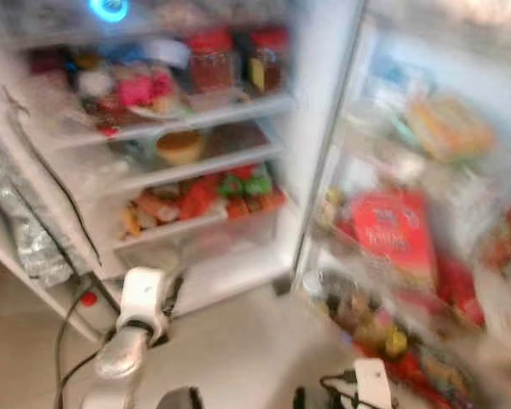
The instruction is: Restocking fridge
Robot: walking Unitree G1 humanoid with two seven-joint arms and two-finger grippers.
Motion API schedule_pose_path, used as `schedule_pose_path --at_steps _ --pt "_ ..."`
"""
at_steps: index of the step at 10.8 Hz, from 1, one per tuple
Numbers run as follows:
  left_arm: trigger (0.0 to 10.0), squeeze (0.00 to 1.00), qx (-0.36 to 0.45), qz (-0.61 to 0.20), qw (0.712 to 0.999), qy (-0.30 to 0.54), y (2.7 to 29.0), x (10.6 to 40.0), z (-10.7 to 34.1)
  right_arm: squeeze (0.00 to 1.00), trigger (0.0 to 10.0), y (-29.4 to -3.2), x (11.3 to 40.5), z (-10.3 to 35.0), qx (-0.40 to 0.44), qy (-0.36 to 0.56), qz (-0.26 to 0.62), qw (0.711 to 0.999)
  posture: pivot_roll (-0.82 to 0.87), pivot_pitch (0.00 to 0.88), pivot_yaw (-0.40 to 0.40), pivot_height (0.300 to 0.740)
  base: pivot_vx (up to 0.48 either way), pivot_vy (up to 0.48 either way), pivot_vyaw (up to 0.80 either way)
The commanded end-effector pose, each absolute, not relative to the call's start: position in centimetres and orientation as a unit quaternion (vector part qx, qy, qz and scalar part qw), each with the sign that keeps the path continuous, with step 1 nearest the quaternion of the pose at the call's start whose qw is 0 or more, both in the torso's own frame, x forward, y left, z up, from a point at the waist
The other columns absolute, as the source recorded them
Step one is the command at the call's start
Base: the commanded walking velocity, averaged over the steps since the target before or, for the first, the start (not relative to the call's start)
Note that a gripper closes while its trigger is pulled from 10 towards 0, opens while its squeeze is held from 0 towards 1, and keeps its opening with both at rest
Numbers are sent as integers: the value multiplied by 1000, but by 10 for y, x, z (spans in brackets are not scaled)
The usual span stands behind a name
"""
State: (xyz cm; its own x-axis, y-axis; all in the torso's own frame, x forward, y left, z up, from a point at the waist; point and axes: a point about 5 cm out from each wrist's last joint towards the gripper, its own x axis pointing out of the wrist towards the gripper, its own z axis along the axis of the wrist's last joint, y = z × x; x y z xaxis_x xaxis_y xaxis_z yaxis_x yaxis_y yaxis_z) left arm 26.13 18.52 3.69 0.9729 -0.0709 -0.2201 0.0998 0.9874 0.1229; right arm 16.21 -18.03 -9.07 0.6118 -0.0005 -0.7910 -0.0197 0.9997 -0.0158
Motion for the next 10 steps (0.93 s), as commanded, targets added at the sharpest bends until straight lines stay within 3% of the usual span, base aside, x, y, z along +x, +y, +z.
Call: schedule_pose_path --at_steps 1,6,10 --pt "10000 0 84 -52 984 147 182 263 27 0 10000 -169 126 -107 -4 510 22 860 -183 27 8 631 0 0 0" --pt "10000 0 109 -51 947 296 185 261 -24 0 10000 -168 125 -108 1 514 16 858 -186 20 22 631 0 0 0" --pt "10000 0 106 -38 945 307 186 259 -30 0 10000 -167 127 -107 7 511 11 859 -186 32 26 631 0 386 0"
